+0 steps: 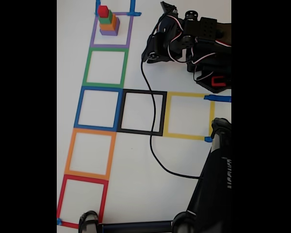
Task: Tower of hanoi
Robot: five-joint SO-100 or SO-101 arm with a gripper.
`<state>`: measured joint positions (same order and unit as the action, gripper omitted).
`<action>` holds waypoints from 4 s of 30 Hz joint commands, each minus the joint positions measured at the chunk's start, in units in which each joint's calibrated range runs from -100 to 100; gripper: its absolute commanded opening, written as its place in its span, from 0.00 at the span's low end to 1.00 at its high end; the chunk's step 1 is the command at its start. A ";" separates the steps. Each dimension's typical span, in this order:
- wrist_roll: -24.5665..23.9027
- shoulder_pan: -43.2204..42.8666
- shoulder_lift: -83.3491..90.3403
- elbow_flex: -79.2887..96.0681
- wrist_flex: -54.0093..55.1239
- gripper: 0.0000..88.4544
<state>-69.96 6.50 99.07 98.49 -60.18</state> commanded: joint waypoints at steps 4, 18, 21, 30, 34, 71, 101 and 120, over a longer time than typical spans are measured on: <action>1.07 -0.84 0.85 0.05 0.99 0.01; 17.81 -2.28 -3.11 -9.31 2.53 0.02; 33.87 -1.32 -5.85 -18.31 0.91 0.02; 70.22 -0.36 -18.69 -54.04 -7.11 0.02; 104.88 0.70 -21.92 -59.77 -5.17 0.02; 169.96 19.01 -38.55 -26.04 51.51 0.31; 169.96 29.55 -73.60 -21.95 94.10 0.38; 169.96 30.99 -94.43 -30.04 107.30 0.38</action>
<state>100.00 38.68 5.78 71.40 44.46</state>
